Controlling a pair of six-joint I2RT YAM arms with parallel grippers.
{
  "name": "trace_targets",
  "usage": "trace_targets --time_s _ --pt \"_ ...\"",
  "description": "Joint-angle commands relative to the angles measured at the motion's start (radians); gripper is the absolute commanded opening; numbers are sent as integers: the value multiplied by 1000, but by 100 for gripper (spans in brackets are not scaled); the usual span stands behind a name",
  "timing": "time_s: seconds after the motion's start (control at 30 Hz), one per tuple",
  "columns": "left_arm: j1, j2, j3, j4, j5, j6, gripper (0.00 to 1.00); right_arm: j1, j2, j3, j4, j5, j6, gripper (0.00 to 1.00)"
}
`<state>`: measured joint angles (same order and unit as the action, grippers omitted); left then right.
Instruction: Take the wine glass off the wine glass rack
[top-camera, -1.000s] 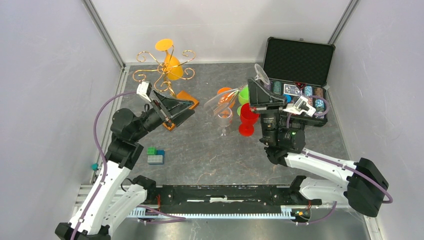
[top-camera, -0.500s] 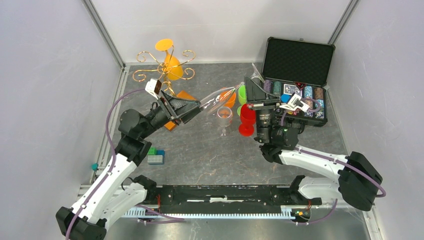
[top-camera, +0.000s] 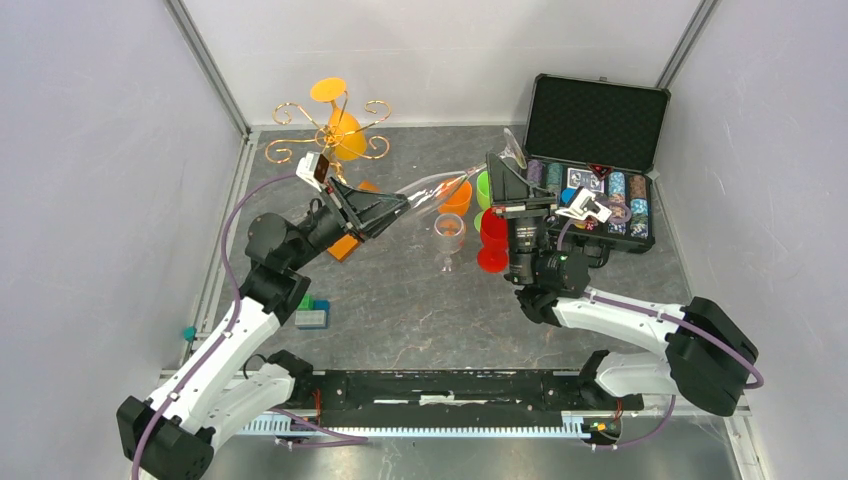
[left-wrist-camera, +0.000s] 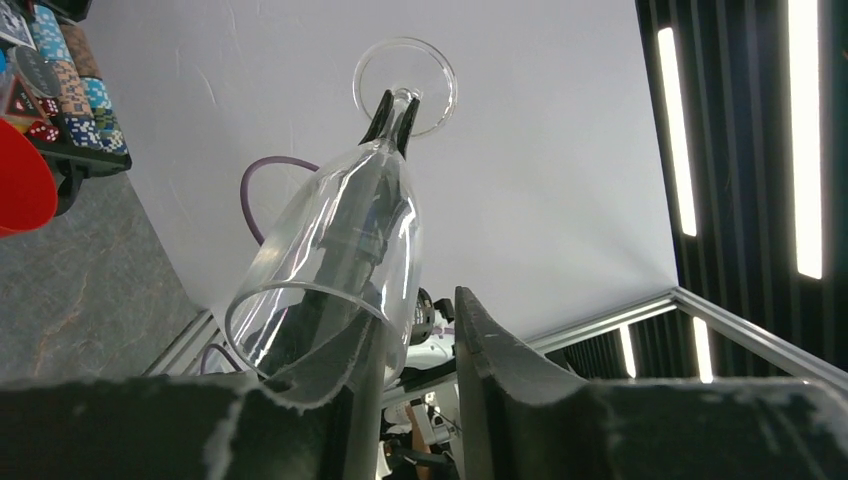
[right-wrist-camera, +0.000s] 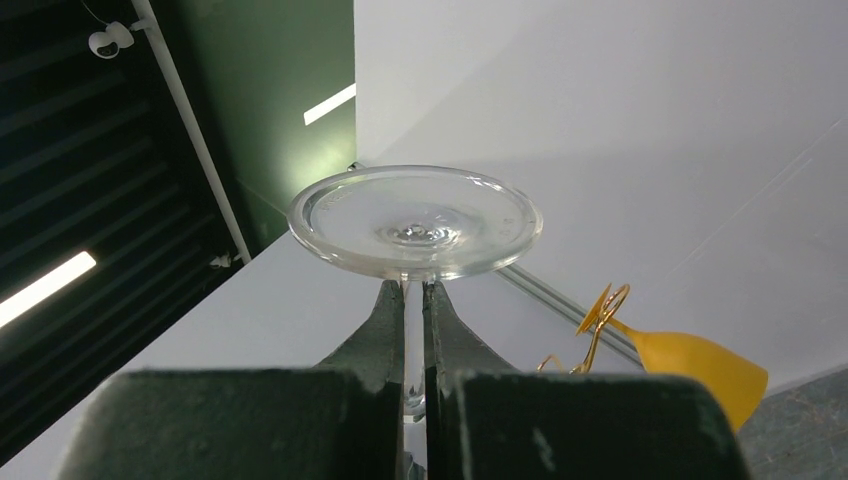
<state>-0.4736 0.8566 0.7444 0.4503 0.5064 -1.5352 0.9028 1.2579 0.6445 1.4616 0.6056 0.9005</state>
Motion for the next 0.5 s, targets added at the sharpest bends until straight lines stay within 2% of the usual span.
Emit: trace_targets --time_s 0.0,0.27,0.47 --pt "-9 -7 36 63 -31 -30 30 8 9 -25 121 -28 8 0" --pt "-10 -15 57 -31 -48 4 3 8 -2 -35 109 -36 1 0" --pt "-10 -18 93 -91 -59 69 2 7 -18 -48 85 -40 -2 2"
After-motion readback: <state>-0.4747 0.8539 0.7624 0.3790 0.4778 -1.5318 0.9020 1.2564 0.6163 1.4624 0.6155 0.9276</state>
